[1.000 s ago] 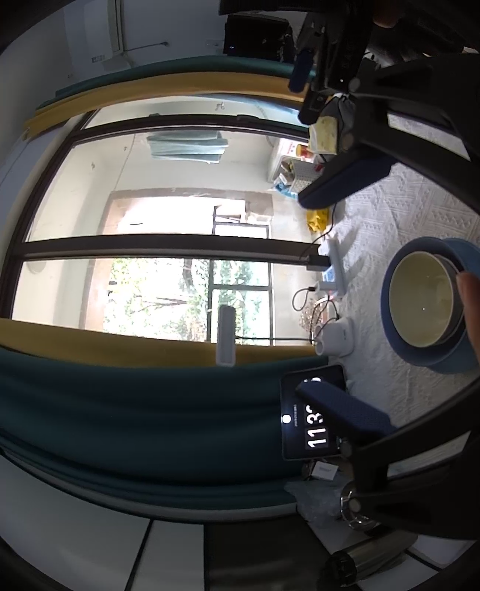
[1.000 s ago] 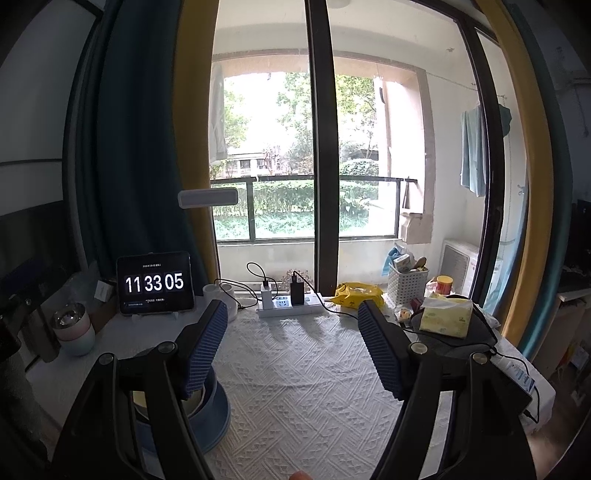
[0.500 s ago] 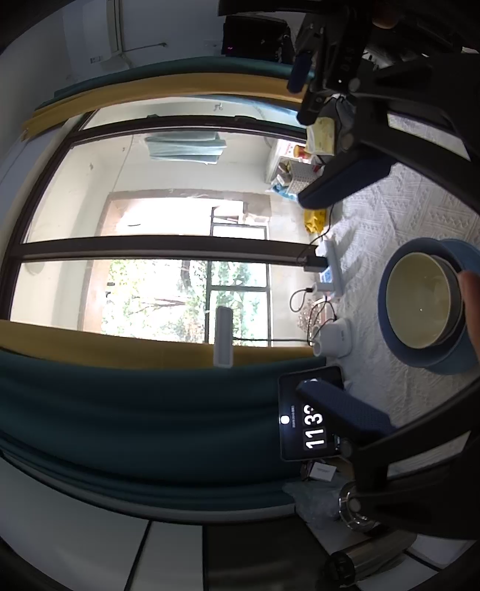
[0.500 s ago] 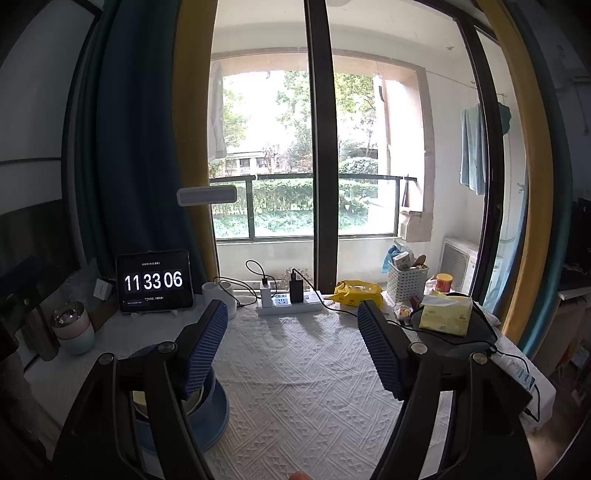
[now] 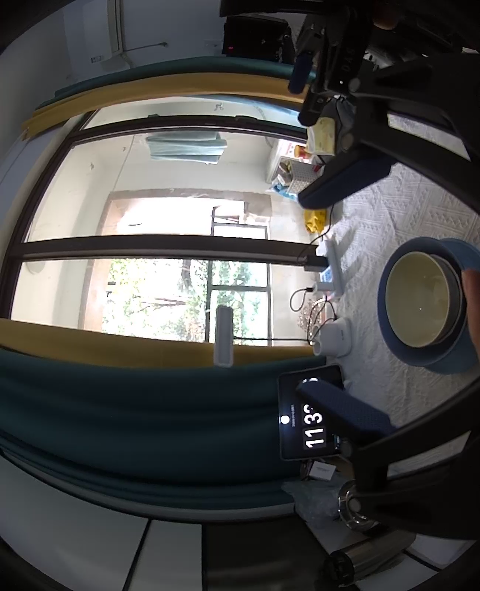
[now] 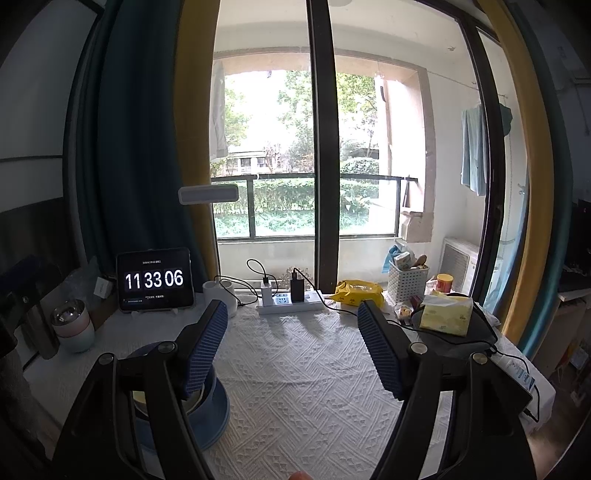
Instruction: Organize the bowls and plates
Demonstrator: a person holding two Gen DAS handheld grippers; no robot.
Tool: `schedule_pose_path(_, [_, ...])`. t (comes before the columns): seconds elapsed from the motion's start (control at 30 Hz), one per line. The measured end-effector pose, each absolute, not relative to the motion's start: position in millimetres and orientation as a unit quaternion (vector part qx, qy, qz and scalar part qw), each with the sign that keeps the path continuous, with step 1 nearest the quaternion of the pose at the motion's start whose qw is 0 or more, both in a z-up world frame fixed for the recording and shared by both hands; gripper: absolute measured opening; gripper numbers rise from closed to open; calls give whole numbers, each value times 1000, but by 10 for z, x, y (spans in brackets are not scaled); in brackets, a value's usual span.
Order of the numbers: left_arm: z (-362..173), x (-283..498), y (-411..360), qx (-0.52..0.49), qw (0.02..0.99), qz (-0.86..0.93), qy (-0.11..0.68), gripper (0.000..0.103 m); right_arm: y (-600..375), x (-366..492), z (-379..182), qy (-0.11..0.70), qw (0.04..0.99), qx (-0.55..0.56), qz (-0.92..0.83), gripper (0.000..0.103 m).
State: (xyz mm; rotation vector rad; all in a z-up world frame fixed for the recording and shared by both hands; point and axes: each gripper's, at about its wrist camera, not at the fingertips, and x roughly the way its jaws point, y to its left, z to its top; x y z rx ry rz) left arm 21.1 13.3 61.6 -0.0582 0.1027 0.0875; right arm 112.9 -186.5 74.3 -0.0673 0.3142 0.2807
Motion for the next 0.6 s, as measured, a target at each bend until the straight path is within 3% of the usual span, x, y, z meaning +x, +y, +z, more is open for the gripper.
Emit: schedule_pose_path(0.6, [592, 147, 133, -29, 998, 27, 39, 95, -1855, 1111, 741, 155, 977, -35, 142, 76])
